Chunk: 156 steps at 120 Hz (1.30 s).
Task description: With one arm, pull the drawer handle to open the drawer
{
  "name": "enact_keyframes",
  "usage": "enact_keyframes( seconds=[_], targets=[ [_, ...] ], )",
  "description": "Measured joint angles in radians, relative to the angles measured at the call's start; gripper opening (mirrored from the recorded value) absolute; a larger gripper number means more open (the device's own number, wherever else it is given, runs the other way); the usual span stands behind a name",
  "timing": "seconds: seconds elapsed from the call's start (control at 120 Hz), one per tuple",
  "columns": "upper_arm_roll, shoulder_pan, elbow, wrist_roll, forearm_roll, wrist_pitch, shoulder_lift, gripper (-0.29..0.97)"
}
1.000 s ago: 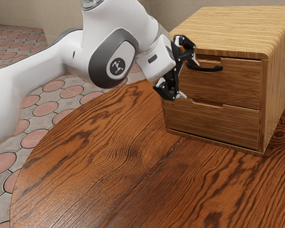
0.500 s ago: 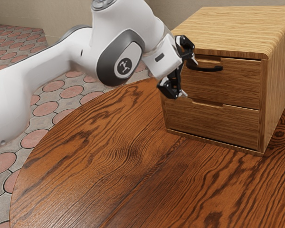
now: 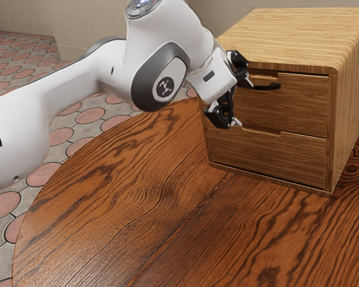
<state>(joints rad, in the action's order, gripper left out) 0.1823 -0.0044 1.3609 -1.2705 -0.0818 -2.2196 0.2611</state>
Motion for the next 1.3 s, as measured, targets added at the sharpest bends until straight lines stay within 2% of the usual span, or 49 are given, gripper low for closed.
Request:
enact_keyframes(
  seconds=[0.325,0.417,0.575,0.733,0.933,1.092,1.183,1.3],
  targets=[
    [-0.001,0.000,-0.039,0.014,-0.002,-0.001,0.028,0.68],
    [-0.001,-0.001,-0.038,0.017,-0.002,-0.002,0.036,0.75],
    [-0.002,-0.003,-0.035,0.023,-0.001,-0.003,0.040,0.68],
    [-0.001,-0.005,-0.027,0.028,0.000,-0.002,0.038,0.68],
    [-0.001,-0.003,-0.016,0.031,-0.006,0.000,0.019,0.59],
    [0.000,0.000,0.021,0.034,-0.011,-0.002,0.008,0.70],
    [0.001,0.001,0.032,0.035,-0.012,0.000,-0.005,0.68],
    [0.001,0.005,0.057,0.036,-0.011,0.002,-0.039,0.56]
  ],
)
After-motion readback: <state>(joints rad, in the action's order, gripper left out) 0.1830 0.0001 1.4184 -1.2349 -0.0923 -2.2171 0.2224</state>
